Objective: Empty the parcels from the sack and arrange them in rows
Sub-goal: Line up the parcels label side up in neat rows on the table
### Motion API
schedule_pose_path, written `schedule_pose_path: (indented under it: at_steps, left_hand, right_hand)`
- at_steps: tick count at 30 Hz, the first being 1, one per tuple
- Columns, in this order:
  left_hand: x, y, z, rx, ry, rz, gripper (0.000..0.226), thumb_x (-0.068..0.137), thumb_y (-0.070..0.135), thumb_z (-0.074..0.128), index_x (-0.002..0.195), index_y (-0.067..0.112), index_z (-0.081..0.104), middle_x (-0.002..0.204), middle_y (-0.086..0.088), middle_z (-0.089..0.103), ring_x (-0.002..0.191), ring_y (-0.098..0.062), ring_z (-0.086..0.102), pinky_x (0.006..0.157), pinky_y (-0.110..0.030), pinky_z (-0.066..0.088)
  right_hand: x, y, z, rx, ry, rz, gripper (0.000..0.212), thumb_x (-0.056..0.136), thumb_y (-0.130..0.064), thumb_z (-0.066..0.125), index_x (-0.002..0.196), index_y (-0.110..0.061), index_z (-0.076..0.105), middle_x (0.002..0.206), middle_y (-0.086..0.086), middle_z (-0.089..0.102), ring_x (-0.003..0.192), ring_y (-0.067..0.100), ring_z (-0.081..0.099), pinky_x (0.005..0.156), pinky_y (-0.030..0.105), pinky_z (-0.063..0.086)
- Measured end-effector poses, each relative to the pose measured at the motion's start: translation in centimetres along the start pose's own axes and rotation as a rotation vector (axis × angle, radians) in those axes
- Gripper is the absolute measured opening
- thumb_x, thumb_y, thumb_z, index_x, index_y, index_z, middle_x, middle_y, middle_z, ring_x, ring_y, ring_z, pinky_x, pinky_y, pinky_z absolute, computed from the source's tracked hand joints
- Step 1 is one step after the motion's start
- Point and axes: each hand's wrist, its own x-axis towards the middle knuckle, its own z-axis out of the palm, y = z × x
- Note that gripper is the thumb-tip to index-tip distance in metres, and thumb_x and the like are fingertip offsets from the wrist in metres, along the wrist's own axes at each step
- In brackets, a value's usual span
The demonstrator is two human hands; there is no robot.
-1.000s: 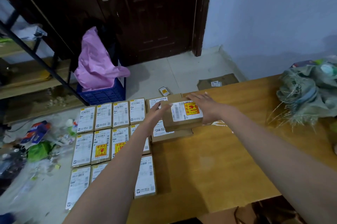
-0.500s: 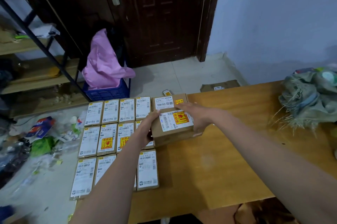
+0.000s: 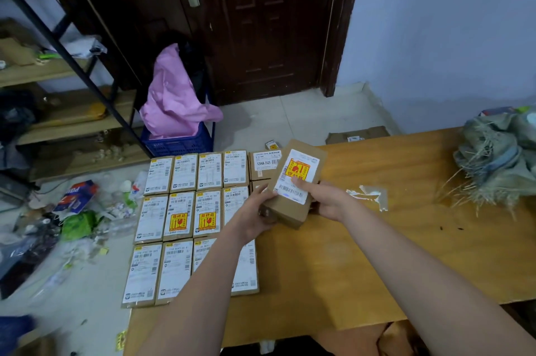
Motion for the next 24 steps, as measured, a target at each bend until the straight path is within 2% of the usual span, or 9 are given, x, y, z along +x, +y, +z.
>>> schedule_pose_path:
  at_steps: [5,7,11,14,16,18,20,22,24]
  left_hand:
    - [0.9,0.0,-0.5,0.196,0.015,0.027,0.052,0.084,0.047,0.071,0.131,0.040,0.051,0.127,-0.009,0.062,0.113,-0.027,0.062,0.091,-0.043,0.055]
    - [1.1,0.2,-0.6,0.187,0.031,0.041,0.051,0.081,0.055,0.070,0.128,0.040,0.055,0.123,-0.005,0.067,0.113,-0.026,0.062,0.098,-0.045,0.050]
    - [1.3,0.2,-0.5,0.138,0.091,0.062,0.051,0.083,0.043,0.073,0.129,0.026,0.059,0.113,-0.002,0.073,0.108,-0.026,0.067,0.095,-0.045,0.053]
    - [1.1,0.5,-0.7,0.060,0.163,0.095,0.050,0.085,0.035,0.073,0.129,0.017,0.058,0.113,-0.004,0.073,0.101,-0.024,0.069,0.074,-0.036,0.056]
    - [1.1,0.5,-1.5,-0.068,0.224,0.113,0.057,0.083,0.031,0.075,0.133,0.014,0.053,0.115,-0.007,0.071,0.101,-0.027,0.068,0.073,-0.040,0.058]
    - [1.0,0.4,-2.2,-0.166,0.246,0.136,0.065,0.082,0.027,0.077,0.138,0.015,0.045,0.122,-0.011,0.066,0.110,-0.032,0.064,0.083,-0.050,0.057]
    - [0.9,0.0,-2.4,-0.181,0.232,0.147,0.069,0.082,0.021,0.077,0.138,0.019,0.039,0.125,-0.013,0.062,0.114,-0.033,0.061,0.089,-0.058,0.053]
    - [0.6,-0.5,-2.1,-0.155,0.205,0.166,0.065,0.083,0.014,0.075,0.134,0.024,0.036,0.117,-0.011,0.065,0.113,-0.031,0.062,0.091,-0.060,0.052]
    - [0.3,-0.7,-1.8,-0.164,0.177,0.184,0.067,0.083,0.012,0.075,0.135,0.026,0.035,0.115,-0.011,0.067,0.110,-0.029,0.065,0.089,-0.059,0.054]
  right_hand:
    - [0.2,0.8,-1.0,-0.042,-0.080,-0.017,0.049,0.080,-0.022,0.080,0.125,-0.015,0.062,0.111,0.007,0.074,0.104,0.026,0.070,0.096,0.048,0.053]
    - [-0.2,0.8,-0.8,-0.080,-0.164,-0.007,0.042,0.085,-0.020,0.076,0.125,-0.019,0.062,0.112,0.007,0.074,0.104,0.025,0.070,0.093,0.045,0.055]
    - [-0.5,0.5,-0.3,-0.123,-0.213,-0.005,0.039,0.090,-0.030,0.069,0.127,-0.023,0.061,0.113,0.005,0.073,0.103,0.022,0.071,0.086,0.041,0.057]
    - [-0.2,0.8,-0.9,-0.092,-0.200,-0.011,0.044,0.087,-0.050,0.065,0.127,-0.031,0.063,0.118,0.001,0.072,0.111,0.022,0.067,0.096,0.046,0.053]
    - [-0.1,1.3,-1.8,-0.094,-0.211,0.025,0.055,0.077,-0.057,0.072,0.126,-0.034,0.062,0.123,0.001,0.068,0.115,0.026,0.062,0.101,0.051,0.048]
    - [-0.2,2.1,-2.5,-0.125,-0.256,0.060,0.062,0.072,-0.049,0.078,0.128,-0.030,0.058,0.124,0.002,0.065,0.110,0.029,0.061,0.101,0.055,0.045]
    - [0.0,2.6,-2.6,-0.065,-0.274,0.057,0.059,0.080,-0.033,0.077,0.133,-0.023,0.055,0.126,0.006,0.066,0.112,0.030,0.061,0.102,0.058,0.044]
    - [0.0,2.3,-1.9,0.064,-0.243,0.027,0.049,0.088,-0.019,0.070,0.135,-0.015,0.053,0.126,0.012,0.065,0.117,0.032,0.060,0.101,0.059,0.045]
    - [0.2,1.9,-1.1,0.137,-0.208,0.013,0.049,0.088,-0.015,0.069,0.135,-0.018,0.052,0.127,0.013,0.065,0.119,0.032,0.060,0.101,0.058,0.045]
